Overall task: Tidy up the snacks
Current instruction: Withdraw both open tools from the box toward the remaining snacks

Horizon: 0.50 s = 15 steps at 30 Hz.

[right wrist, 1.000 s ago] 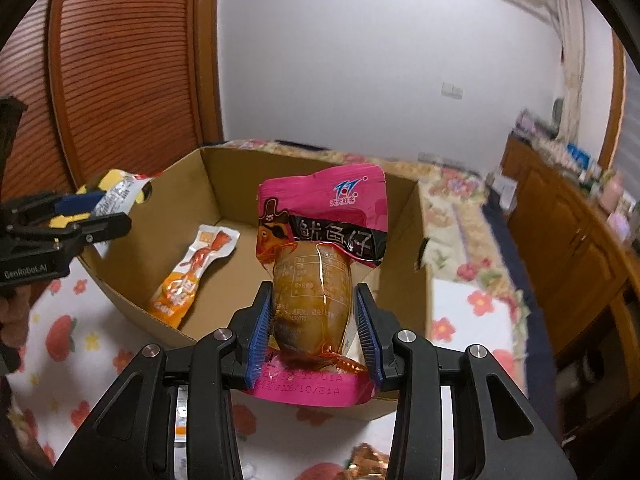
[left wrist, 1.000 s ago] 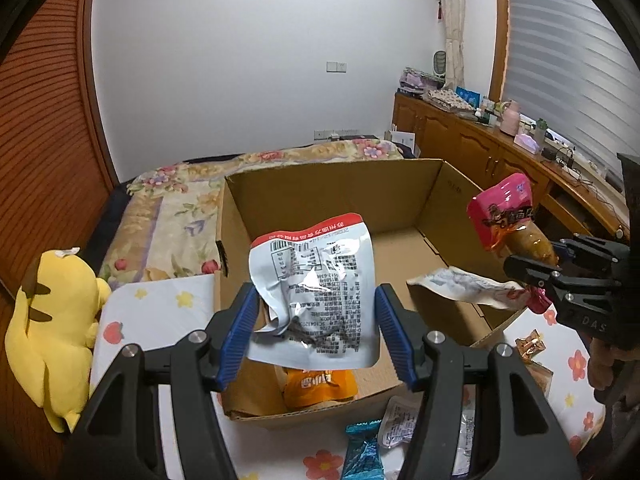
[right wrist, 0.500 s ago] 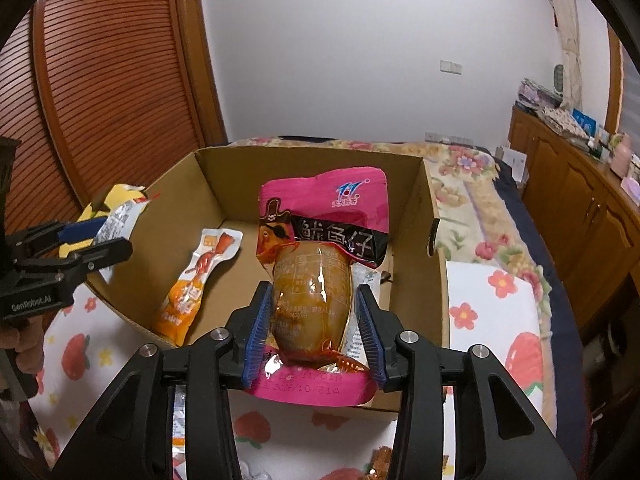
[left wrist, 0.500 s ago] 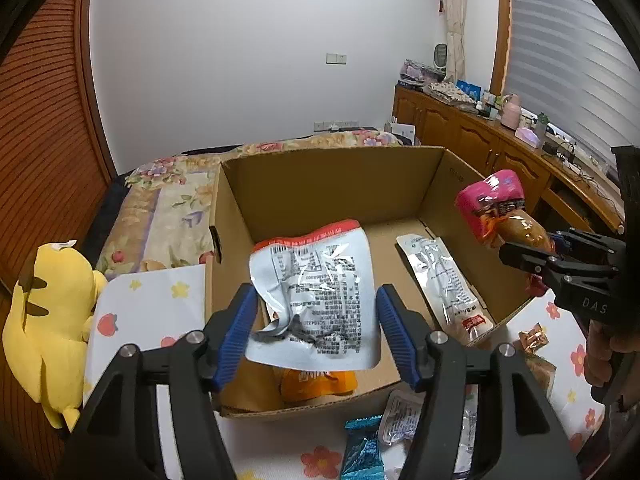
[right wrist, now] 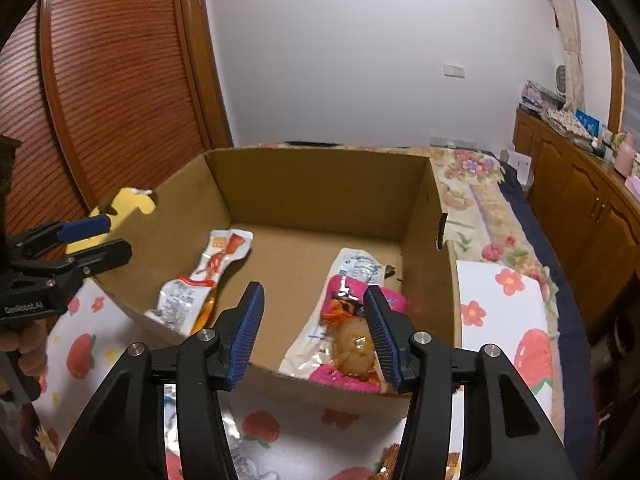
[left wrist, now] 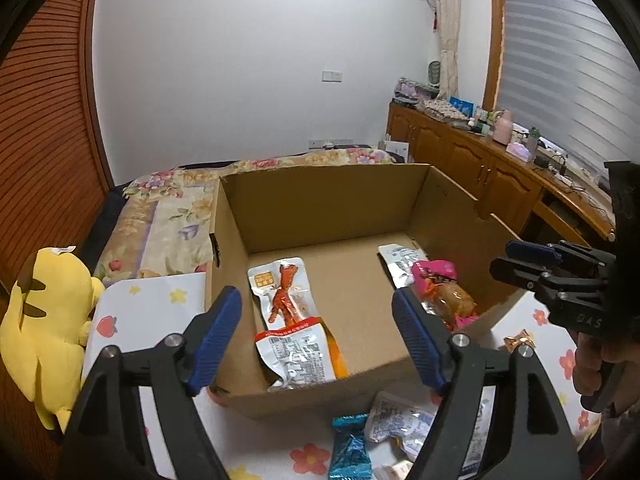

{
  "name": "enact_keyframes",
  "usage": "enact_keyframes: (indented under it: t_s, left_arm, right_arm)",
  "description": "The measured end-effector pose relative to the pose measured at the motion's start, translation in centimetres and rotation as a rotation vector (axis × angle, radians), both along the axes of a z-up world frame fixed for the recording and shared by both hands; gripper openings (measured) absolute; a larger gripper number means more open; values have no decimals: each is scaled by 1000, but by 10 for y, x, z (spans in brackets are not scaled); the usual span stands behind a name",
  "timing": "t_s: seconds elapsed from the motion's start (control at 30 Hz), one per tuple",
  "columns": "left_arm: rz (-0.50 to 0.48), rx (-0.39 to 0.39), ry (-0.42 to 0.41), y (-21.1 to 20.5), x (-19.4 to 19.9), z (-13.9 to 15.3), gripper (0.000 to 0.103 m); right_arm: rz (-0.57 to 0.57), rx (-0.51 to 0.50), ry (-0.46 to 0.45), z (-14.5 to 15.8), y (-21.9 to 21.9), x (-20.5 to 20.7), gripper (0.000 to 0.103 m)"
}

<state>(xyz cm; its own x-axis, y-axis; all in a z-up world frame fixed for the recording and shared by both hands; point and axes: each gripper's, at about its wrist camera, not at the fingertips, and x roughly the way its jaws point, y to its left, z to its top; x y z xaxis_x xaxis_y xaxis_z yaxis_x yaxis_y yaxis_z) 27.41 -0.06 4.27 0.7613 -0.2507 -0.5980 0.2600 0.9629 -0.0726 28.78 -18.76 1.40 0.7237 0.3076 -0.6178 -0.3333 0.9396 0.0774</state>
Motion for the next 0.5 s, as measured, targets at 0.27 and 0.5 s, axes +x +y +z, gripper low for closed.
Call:
enact_keyframes:
  t_s: [0.27, 0.5]
  left_arm:
    - [-21, -14, -105, -9, -34, 10, 103]
    - [-59, 11, -144, -21, -59, 4, 103]
  right_arm:
    - [30, 28, -83, 17, -10, -57, 57]
    - [31, 39, -90, 10, -20, -90, 70]
